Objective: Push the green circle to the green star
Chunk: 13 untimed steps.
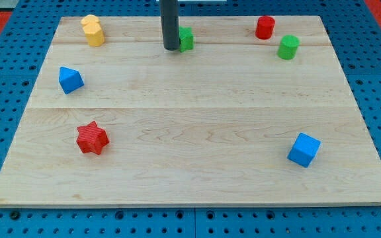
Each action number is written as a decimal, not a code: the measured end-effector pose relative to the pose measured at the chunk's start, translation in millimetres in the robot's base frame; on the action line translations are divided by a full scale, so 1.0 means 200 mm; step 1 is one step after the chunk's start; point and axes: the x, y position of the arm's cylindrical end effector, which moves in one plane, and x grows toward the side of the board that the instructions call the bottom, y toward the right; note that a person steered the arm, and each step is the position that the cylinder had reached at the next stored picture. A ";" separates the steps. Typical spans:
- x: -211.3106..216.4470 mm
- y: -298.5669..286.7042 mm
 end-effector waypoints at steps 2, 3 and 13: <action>0.18 0.00; 0.43 0.20; 0.25 0.76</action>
